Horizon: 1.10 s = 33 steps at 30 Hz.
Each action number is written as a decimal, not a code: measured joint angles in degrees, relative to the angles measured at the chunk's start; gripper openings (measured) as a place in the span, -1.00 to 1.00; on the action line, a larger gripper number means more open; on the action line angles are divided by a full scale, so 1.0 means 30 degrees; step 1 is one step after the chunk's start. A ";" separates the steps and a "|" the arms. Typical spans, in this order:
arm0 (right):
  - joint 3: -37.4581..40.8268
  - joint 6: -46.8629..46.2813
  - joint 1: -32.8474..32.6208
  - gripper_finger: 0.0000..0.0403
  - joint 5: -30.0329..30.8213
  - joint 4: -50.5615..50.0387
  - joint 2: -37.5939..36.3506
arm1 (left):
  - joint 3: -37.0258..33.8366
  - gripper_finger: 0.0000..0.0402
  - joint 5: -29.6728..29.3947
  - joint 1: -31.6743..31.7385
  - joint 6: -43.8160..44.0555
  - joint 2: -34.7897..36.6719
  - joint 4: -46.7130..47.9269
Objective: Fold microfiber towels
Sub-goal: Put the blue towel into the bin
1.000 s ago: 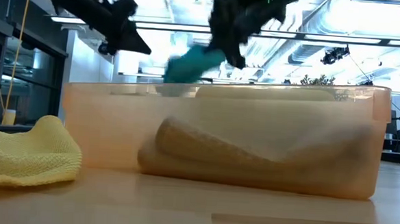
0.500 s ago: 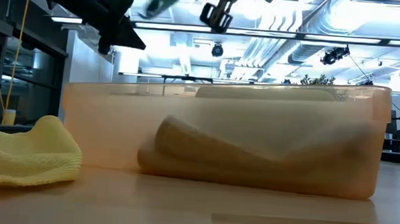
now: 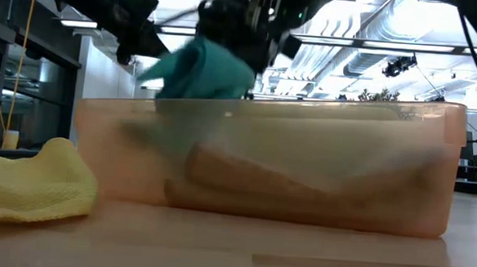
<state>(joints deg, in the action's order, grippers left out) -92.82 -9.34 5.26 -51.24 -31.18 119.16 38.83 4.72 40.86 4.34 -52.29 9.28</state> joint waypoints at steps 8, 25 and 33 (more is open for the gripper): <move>0.0000 -0.0869 -0.0169 -1.00 0.2713 -0.0182 0.1837 | 0.0000 -1.00 0.0003 -0.0005 -0.0884 0.0000 0.0007; -0.0095 -0.1736 -0.0108 -0.31 0.6493 -0.0551 0.1564 | 0.0000 -1.00 -0.0303 0.0000 -0.1515 0.0000 0.0077; -0.0095 0.0488 0.0443 -0.08 0.8904 -0.3273 -0.0334 | 0.0000 -1.00 -0.0453 0.0007 -0.1523 0.0005 0.0143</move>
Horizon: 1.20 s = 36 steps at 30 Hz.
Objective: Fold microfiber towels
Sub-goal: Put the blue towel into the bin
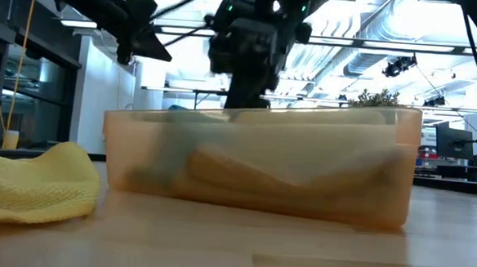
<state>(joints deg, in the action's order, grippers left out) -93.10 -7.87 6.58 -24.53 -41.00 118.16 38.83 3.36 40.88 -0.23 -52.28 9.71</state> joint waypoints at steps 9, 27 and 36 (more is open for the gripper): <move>0.0260 0.4092 -0.0100 -0.09 0.1547 -0.2121 -0.1959 | 0.0000 -1.00 -0.0732 0.0007 0.0007 -0.0039 -0.0001; 0.2113 0.6701 -0.2133 -0.98 0.1047 0.4402 -0.0556 | 0.0000 -1.00 -0.0381 -0.0007 -0.0037 -0.1882 -0.0016; 0.2043 0.3093 -0.2698 -0.99 0.2620 0.4316 0.0767 | -0.0007 -1.00 0.0158 -0.0013 -0.1102 -0.1972 -0.0041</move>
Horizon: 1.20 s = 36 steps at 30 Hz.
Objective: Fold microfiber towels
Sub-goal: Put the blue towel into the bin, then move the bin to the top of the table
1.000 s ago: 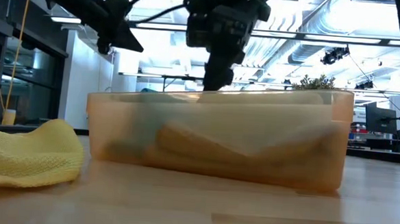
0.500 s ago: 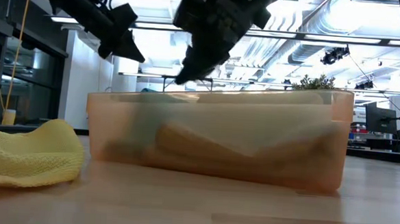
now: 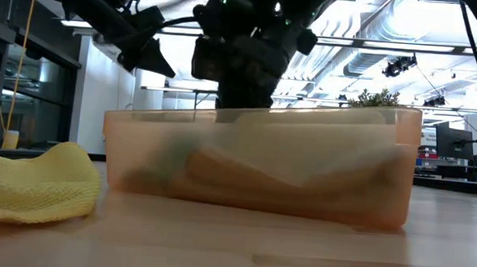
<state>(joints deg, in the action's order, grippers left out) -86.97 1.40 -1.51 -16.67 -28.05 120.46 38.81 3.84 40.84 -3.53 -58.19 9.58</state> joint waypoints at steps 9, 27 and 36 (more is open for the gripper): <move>-0.3121 -0.0876 0.0636 -1.00 0.0986 -0.4287 -0.1312 | 0.0000 -1.00 0.0021 0.0006 0.0035 0.0000 -0.0859; 0.8948 -1.2303 -0.0591 -1.00 0.0878 -0.2001 -1.1828 | -0.3778 -1.00 0.8935 -0.1001 0.0173 -0.0180 -0.0135; 1.3083 -1.7816 -0.4746 -1.00 -0.4130 0.0809 -1.3218 | -0.5632 -1.00 0.7394 -0.4676 0.2645 -0.1995 -0.2199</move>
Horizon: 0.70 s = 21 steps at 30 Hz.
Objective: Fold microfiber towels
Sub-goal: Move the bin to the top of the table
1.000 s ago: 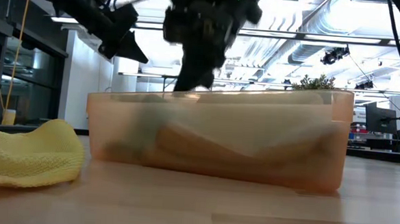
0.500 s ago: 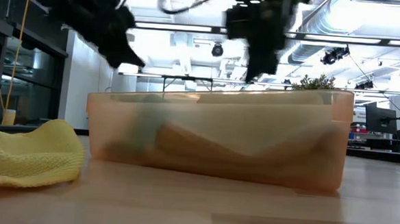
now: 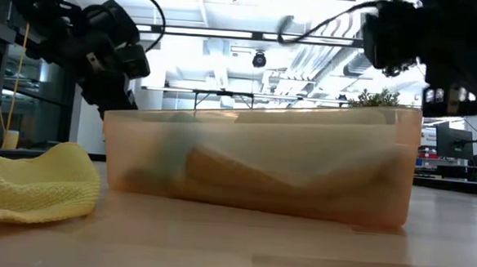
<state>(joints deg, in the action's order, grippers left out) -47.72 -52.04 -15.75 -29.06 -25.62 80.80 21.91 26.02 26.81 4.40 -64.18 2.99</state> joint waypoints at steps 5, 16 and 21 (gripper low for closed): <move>0.0753 -0.1336 -0.0653 -1.00 0.3142 0.0182 0.0419 | 0.0000 -1.00 -0.0497 -0.1546 0.2380 -0.2432 -0.2886; 0.1522 -0.1264 0.2180 -1.00 0.6592 0.0526 0.0470 | 0.0000 -1.00 -0.0471 -0.3150 0.4806 -0.6223 -0.8179; 0.1571 0.0416 0.4123 -1.00 0.6293 0.0982 0.0470 | 0.0092 -1.00 -0.0385 -0.3020 0.5487 -0.7796 -1.0194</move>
<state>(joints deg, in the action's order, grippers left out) -43.01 -50.80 -3.38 -10.18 -22.68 82.21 22.19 24.86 17.76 20.86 -87.56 -27.59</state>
